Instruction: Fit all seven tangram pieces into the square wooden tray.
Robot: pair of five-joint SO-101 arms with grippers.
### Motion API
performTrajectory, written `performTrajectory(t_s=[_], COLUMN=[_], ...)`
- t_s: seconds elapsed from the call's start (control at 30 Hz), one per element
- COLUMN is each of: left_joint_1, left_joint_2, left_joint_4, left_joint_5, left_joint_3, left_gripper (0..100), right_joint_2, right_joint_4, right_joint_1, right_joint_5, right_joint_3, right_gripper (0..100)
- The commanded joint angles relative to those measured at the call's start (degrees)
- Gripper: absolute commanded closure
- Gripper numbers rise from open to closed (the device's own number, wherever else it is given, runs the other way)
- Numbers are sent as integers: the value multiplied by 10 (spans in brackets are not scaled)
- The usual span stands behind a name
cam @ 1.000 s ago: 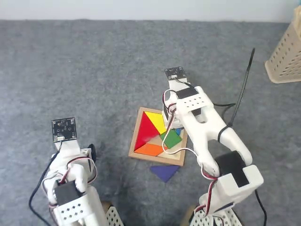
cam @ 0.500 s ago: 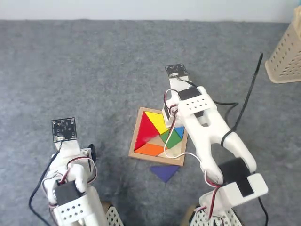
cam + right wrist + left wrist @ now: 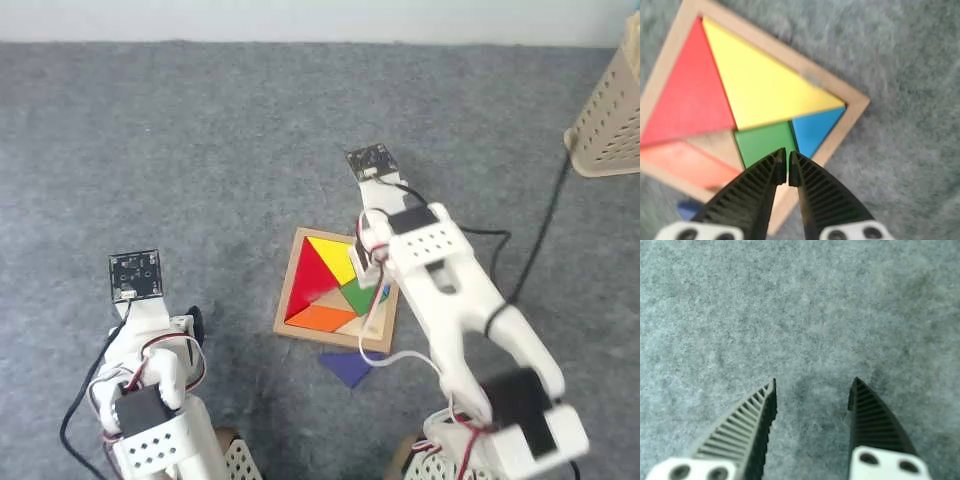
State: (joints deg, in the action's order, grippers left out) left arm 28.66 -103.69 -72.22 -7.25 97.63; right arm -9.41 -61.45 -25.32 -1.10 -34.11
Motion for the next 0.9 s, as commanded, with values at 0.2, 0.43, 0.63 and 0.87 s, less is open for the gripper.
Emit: performTrajectory(t_s=[0.2,0.43,0.63,0.87], left_joint_1=[0,0,0,0], left_joint_2=[-7,-7,-7,-7], left_joint_4=[-2,-2,-2,-2], left_joint_5=[5,5,5,5], left_joint_3=[-11,-11,-11,-11], left_gripper=[775,775,775,775], right_joint_2=[-131,-40,21,36], right_joint_4=[-6,52,54,58], right_joint_1=[-47,-39,-16,-13], right_joint_5=[-150,-33,6,7], right_joint_3=[-127,-120,-84,-81], right_gripper=[991,988,987,987])
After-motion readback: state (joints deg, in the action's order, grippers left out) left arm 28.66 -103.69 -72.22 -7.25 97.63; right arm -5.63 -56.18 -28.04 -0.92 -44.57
